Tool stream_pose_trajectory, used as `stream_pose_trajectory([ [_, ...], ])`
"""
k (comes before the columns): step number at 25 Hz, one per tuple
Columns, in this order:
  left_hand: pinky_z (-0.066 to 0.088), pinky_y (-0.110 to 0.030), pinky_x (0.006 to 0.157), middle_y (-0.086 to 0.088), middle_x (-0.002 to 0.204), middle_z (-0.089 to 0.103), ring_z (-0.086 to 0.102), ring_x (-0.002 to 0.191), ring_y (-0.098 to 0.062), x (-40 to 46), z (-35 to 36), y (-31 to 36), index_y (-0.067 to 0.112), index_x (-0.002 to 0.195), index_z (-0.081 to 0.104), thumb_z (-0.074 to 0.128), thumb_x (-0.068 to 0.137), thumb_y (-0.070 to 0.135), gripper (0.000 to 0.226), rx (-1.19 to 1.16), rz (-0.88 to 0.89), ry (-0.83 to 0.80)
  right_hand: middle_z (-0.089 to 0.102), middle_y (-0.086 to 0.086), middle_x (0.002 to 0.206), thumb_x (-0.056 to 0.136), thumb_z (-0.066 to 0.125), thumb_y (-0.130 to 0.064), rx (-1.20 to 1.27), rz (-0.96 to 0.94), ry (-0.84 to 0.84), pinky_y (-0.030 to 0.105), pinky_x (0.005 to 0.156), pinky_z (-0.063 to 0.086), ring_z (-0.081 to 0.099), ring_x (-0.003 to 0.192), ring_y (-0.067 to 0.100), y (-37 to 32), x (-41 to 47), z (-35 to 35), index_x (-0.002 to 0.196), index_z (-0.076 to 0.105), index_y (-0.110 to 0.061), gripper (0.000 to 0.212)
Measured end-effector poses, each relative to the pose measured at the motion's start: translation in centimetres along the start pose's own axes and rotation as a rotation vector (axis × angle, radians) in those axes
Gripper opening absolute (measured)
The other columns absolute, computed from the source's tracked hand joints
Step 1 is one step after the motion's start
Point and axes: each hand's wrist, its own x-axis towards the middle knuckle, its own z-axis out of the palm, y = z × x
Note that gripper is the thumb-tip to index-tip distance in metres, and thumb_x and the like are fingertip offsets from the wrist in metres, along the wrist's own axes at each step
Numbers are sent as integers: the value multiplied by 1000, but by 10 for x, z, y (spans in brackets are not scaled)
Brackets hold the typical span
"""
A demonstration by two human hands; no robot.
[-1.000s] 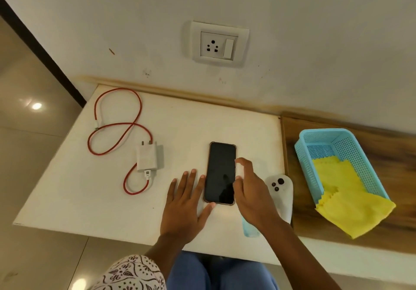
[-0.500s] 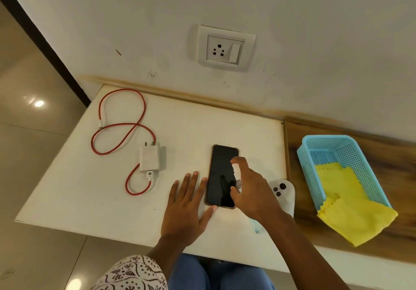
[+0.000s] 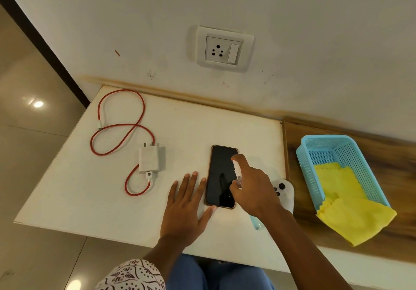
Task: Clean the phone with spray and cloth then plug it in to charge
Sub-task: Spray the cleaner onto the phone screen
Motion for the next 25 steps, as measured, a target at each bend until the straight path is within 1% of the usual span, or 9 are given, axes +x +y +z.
stream_pose_trajectory([
  [3, 17, -45, 112, -5, 155, 21, 14, 143, -25, 0, 0, 0, 22, 148, 22, 31, 91, 62, 70, 5, 1, 2, 58, -3, 85, 89, 55, -23, -17, -3, -9, 25, 80, 50, 59, 76, 15, 0, 1, 1, 136, 26, -29, 55],
  [8, 16, -46, 112, -5, 155, 20, 12, 143, -24, 1, 2, 0, 22, 147, 24, 34, 90, 62, 70, 0, -3, -8, 55, -4, 82, 90, 55, -25, -34, -5, -20, 26, 81, 51, 59, 74, 14, -1, 3, 0, 136, 26, -29, 55],
  [11, 17, -45, 112, -5, 155, 21, 14, 143, -24, 0, 1, 0, 21, 147, 26, 31, 91, 61, 69, -5, -1, -4, 56, -2, 80, 89, 55, -23, -36, -10, -21, 28, 80, 53, 60, 72, 15, -2, 4, -2, 136, 27, -28, 55],
  [17, 16, -45, 112, -5, 155, 20, 13, 143, -24, 0, 0, 0, 21, 147, 25, 31, 91, 60, 69, -3, -1, -3, 60, 1, 83, 90, 55, -21, -56, 5, 12, 26, 76, 52, 60, 72, 16, -5, 7, -8, 133, 30, -25, 51],
  [20, 14, -44, 113, -5, 155, 20, 11, 143, -23, 0, 1, -1, 20, 147, 25, 34, 91, 60, 70, 4, 6, -4, 58, 0, 81, 89, 55, -20, -61, 7, 27, 24, 73, 51, 59, 69, 15, -4, 9, -11, 133, 30, -25, 51],
  [22, 14, -44, 113, -5, 155, 19, 10, 143, -23, 1, 1, -1, 20, 147, 26, 35, 90, 60, 70, 6, 4, -8, 55, -3, 81, 89, 56, -21, -56, 7, 37, 24, 75, 51, 57, 70, 14, -4, 9, -13, 134, 28, -27, 53],
  [25, 13, -44, 113, -5, 155, 19, 10, 143, -23, 1, 2, -1, 21, 147, 26, 34, 90, 61, 71, 10, -1, -14, 51, -5, 87, 89, 56, -25, -62, 25, 83, 26, 80, 51, 55, 74, 13, -3, 11, -15, 135, 25, -29, 56],
])
